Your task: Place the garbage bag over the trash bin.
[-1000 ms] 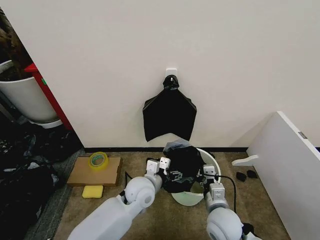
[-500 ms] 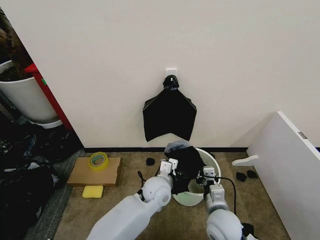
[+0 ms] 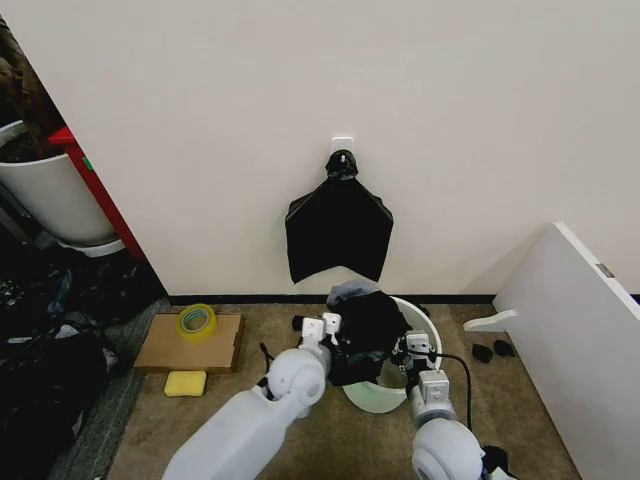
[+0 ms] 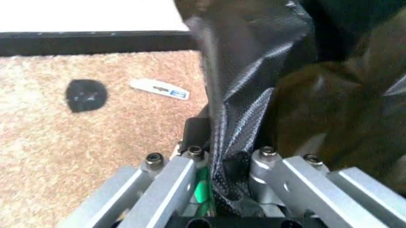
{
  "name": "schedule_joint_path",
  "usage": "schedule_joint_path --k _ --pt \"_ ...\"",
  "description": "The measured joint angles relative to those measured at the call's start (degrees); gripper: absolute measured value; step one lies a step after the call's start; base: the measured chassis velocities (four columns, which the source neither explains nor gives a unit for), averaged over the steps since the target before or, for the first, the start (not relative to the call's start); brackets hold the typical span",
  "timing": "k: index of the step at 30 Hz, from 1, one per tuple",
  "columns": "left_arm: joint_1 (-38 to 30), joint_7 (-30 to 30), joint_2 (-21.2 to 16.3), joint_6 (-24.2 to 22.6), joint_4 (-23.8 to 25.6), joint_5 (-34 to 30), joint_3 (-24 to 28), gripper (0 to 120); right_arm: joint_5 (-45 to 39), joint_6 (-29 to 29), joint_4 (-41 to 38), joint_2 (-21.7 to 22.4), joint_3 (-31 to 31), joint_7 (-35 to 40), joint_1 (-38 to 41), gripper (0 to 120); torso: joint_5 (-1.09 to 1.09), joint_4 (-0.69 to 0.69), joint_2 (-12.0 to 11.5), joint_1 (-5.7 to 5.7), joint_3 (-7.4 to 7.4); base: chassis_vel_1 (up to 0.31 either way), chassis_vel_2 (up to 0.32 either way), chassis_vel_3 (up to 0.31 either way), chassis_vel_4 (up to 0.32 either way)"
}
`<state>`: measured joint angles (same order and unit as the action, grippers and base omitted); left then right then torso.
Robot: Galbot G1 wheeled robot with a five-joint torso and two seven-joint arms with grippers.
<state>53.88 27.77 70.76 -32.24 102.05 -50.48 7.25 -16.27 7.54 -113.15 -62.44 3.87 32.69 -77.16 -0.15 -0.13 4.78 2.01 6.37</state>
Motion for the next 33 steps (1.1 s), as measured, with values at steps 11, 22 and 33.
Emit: schedule_joint_path --k 11,22,33 --pt "7.88 -4.37 -3.62 3.97 4.15 1.24 -7.09 4 -0.03 -4.43 0.04 0.88 1.55 -2.08 -0.3 0 0.01 0.01 0.0 0.0 0.0 0.0 0.0 0.0 0.0" --pt "14.78 -15.09 -7.11 9.51 10.07 11.89 -11.04 4 -4.9 -6.88 1.73 2.42 6.68 -5.62 1.07 0 0.01 0.0 0.0 0.0 0.0 0.0 0.0 0.0 0.0" --pt "16.32 -25.98 -8.88 20.14 12.58 16.41 -13.72 4 -7.95 -7.43 3.98 4.53 13.0 -8.64 -0.83 0 0.02 0.0 -0.01 0.0 -0.01 0.0 0.0 0.0 0.0"
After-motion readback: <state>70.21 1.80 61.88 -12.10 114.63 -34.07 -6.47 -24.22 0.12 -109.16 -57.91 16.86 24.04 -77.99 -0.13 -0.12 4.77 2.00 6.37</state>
